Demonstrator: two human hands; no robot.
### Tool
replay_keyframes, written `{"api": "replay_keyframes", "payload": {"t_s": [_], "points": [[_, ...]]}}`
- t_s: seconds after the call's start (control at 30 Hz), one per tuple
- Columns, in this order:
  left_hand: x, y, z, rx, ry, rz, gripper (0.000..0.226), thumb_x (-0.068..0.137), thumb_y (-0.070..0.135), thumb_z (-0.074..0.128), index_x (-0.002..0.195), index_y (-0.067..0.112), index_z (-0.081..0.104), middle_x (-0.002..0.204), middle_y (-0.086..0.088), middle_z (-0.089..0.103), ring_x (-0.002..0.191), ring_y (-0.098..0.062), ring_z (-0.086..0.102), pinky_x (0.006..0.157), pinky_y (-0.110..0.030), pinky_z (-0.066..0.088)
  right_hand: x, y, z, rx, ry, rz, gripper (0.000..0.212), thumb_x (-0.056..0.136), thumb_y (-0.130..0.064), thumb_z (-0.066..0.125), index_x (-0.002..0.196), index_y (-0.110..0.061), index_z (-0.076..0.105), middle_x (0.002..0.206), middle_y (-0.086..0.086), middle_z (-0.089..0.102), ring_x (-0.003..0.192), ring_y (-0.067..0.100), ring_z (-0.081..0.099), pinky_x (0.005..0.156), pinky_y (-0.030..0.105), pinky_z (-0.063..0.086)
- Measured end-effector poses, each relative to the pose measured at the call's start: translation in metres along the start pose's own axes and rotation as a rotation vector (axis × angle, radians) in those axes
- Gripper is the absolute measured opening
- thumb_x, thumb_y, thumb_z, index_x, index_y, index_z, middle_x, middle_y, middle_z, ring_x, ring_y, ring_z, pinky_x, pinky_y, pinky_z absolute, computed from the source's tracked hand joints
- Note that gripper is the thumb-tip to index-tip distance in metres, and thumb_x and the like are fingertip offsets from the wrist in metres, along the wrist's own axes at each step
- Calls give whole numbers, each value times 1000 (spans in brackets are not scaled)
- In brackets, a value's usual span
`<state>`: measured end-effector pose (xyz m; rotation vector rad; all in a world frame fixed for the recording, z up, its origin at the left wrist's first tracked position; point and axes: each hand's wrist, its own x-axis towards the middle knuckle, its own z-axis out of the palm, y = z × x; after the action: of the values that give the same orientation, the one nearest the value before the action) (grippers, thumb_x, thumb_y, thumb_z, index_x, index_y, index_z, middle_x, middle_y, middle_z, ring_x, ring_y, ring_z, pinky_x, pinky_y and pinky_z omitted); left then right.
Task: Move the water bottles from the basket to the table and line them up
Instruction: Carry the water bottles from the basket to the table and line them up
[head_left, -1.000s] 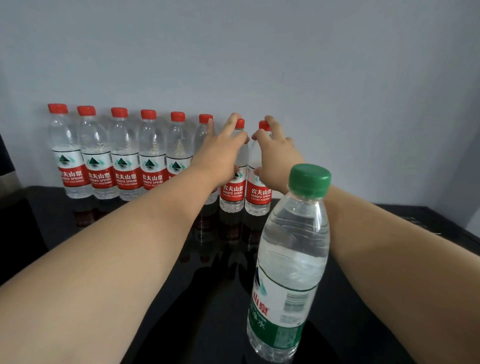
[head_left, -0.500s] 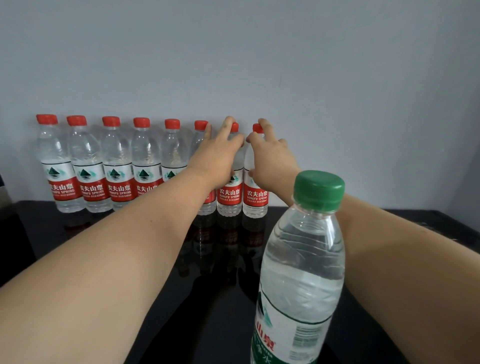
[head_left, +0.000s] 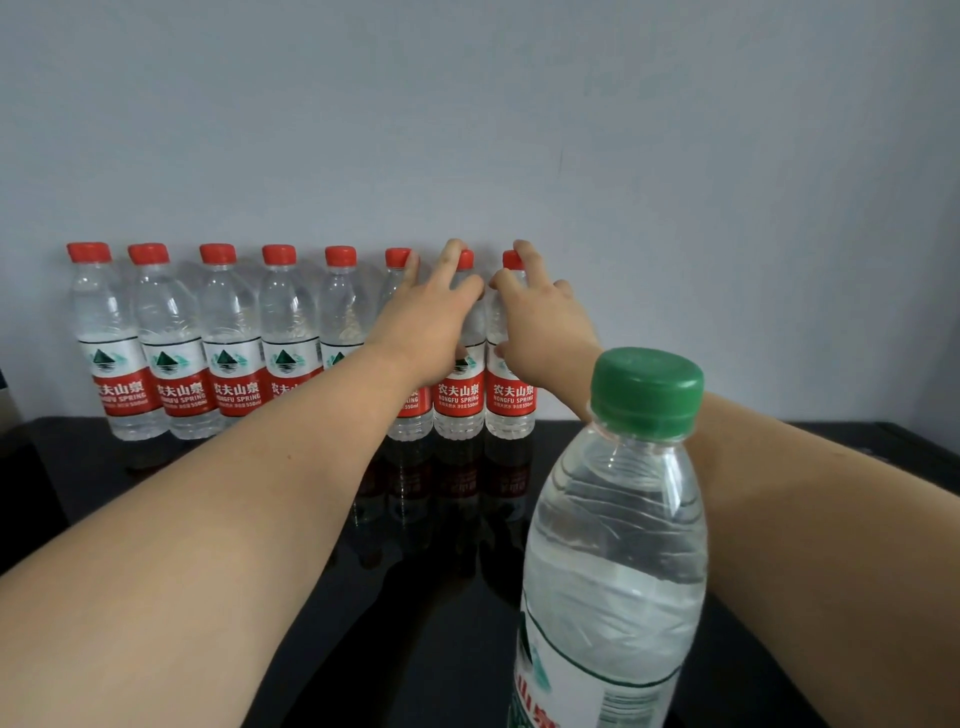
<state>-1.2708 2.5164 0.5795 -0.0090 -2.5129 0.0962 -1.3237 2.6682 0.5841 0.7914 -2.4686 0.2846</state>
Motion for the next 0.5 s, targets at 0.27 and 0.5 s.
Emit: {"api": "replay_keyframes", "payload": {"t_s": [0.27,0.5], "points": [[0,1,3,146,59,37,90,81,25,85,152,19,29,169,-18,-3,144,-30,43,124,-47,-7,-11,11,-5,-25,-20,-96,88,93,-32,73,159,-33,16,170,3,-21,134,41,42,94,49,52],[-19,14,-39,57,47,10,80,96,21,69,159,23,20,171,-4,-13,156,-41,7,126,-45,4,-41,29,-30,-159,29,-62,93,97,-61,55,162,-38,-7,167,2,-33,145,35,30,89,48,54]]}}
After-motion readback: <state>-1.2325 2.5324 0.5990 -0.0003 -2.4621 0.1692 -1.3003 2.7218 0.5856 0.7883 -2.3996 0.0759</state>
